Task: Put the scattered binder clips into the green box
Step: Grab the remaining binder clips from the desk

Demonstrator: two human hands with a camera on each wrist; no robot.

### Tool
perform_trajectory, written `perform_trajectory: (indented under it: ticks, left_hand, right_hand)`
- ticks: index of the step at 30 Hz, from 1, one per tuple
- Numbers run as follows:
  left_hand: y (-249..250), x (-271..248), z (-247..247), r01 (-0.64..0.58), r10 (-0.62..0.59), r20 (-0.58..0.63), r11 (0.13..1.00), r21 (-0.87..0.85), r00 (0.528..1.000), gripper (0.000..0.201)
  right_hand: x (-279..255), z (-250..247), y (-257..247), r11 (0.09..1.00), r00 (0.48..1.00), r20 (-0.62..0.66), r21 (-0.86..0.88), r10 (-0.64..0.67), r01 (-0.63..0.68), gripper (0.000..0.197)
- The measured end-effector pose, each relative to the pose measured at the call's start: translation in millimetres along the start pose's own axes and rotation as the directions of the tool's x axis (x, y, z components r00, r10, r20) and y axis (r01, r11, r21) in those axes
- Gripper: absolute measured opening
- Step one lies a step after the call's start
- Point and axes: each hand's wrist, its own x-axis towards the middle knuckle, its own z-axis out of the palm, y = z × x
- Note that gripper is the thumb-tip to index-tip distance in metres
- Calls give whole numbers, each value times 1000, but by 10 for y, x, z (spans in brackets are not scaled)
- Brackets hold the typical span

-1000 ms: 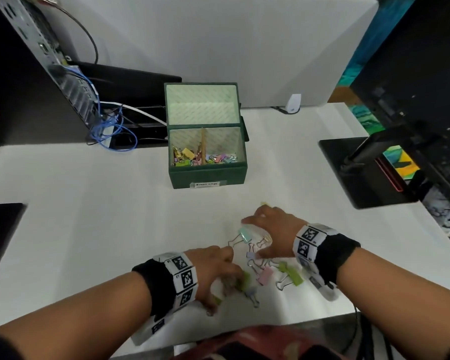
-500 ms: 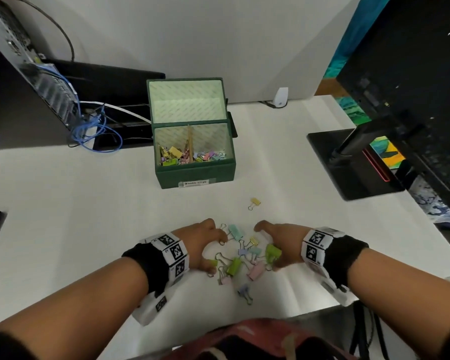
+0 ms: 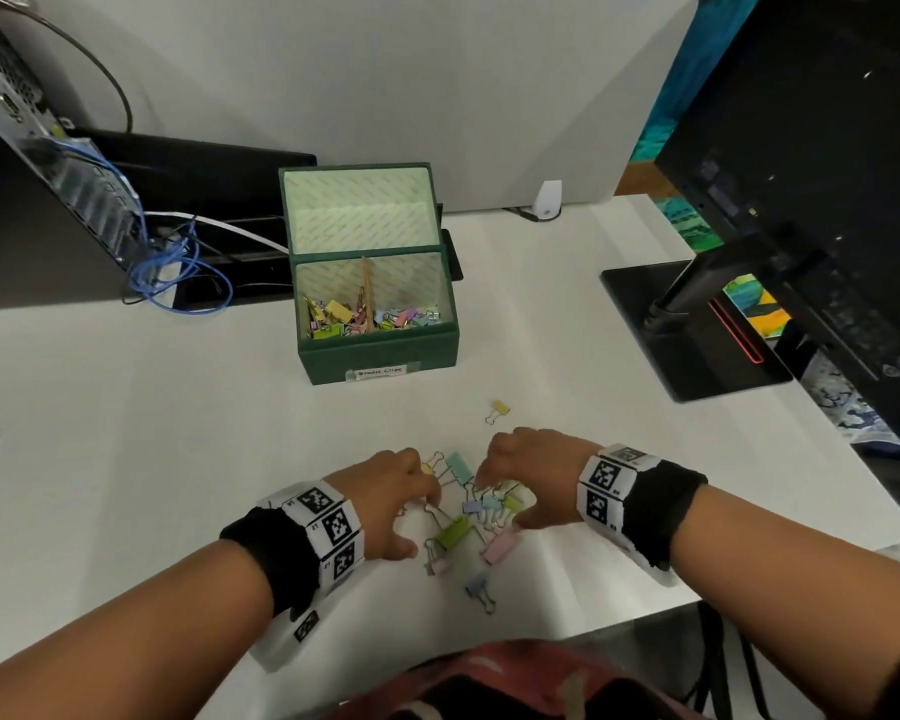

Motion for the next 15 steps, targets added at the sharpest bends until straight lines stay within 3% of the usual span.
perform_trajectory:
  ticks: [5,8,15]
  left_hand:
    - [-91,-67,32,99,-97,-108,995,14,989,77]
    - [-80,-102,55,114,-118,-78,992,-57,990,87]
    - [98,-87,106,-79,76,35,991,104,996,62]
  right_hand:
    - [-12,-2,105,993,993,-45,42,111,-109,51]
    - [-45,3,160,989,989,-52,-28,140,-142,57]
    - [12,-11,-55,992,996,54,-98,-71,76,56]
